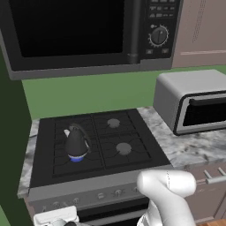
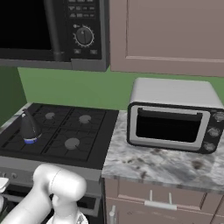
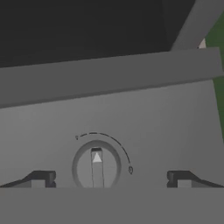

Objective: Lower the heat of the kettle.

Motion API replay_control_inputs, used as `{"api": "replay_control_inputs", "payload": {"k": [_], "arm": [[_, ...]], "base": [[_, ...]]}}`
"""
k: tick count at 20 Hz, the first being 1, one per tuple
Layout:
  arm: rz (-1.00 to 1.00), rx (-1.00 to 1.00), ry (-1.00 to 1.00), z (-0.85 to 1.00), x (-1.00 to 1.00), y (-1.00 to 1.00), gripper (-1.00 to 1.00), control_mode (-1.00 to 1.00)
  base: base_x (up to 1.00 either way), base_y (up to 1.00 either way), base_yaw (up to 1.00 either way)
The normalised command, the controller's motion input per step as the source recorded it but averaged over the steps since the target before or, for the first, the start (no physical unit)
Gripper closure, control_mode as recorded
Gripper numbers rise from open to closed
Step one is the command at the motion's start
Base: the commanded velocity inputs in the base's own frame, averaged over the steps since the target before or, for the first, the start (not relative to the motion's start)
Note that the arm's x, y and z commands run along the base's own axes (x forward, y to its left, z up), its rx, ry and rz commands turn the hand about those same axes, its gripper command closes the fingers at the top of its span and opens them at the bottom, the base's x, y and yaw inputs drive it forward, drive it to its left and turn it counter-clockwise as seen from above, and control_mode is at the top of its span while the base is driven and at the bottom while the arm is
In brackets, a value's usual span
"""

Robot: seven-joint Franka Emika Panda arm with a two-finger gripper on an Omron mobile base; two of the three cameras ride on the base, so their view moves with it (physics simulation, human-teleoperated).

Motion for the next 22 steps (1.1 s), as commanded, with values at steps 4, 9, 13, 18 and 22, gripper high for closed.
{"api": "replay_control_inputs", "payload": {"k": [4,9,13,18,22], "arm": [[0.00,0.05,0.01,-0.11,0.17,0.00,-1.00,-1.00],[0.00,0.01,0.04,-0.17,0.29,0.09,1.00,-1.00],[0.00,0.01,0.01,-0.10,0.20,0.06,1.00,-1.00],[0.00,0.01,0.01,-0.11,0.00,0.00,1.00,-1.00],[0.00,0.12,0.00,-0.13,0.00,0.00,1.00,-1.00]], "base": [[0.00,0.00,0.00],[0.00,0.00,0.00],[0.00,0.00,0.00],[0.00,0.00,0.00],[0.00,0.00,0.00]]}}
